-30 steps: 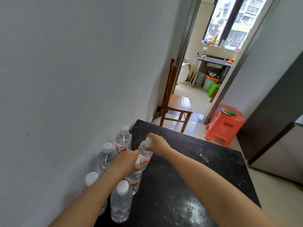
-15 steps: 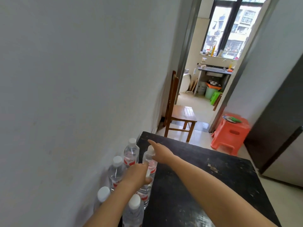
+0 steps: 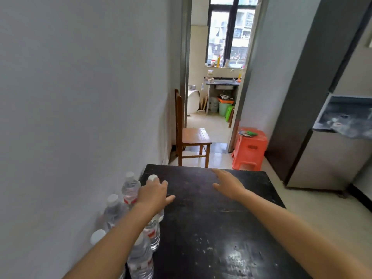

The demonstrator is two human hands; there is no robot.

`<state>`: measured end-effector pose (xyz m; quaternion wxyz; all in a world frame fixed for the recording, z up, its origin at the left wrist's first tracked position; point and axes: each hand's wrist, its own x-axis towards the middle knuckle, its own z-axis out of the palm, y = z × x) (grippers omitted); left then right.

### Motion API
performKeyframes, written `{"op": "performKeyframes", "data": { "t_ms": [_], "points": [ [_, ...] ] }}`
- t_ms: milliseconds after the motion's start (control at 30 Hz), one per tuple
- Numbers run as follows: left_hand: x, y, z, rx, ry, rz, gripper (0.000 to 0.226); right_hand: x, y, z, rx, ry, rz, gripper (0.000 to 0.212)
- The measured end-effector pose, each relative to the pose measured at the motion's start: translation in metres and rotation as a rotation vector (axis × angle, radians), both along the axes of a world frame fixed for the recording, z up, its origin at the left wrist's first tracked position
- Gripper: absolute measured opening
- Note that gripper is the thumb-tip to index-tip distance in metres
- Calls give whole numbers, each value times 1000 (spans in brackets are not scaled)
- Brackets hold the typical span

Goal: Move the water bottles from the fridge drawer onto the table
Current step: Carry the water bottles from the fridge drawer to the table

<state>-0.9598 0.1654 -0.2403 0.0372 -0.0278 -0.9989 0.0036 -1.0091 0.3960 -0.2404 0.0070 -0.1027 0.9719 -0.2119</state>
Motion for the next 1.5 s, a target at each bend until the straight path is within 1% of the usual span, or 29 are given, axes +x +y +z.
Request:
{"op": "performKeyframes", "data": {
  "t_ms": [133,267,300,500,633,833,967,1100,1233,1367,1500],
  "points": [
    [5,64,29,13,128,-152,53,41,67,19,50,58,-119,51],
    [24,126,40,48,188,-295,49,90,134,31,141,78,-199,51],
    [28,134,40,69,194,-316,48,99,145,31,146,94,-208,51],
    [100,206,28,231,196,-390,47,216,231,28,205,189,-316,46],
    [151,224,10,243,155,-393,51,280,263,5,244,204,-318,45],
    [212,232,-3,206,114,-400,51,351,281,-15,285,188,-304,46],
    [231,240,1,227,118,-431,51,390,290,-13,313,213,-335,46],
    [237,261,13,291,138,-495,49,431,305,1,354,268,-401,43],
    [241,291,32,359,166,-624,48,472,318,24,382,318,-559,41],
    [253,311,50,490,164,-740,47,511,318,56,524,307,-658,44],
    [266,329,59,595,149,-837,48,549,318,68,539,288,-756,46]
  ]
}}
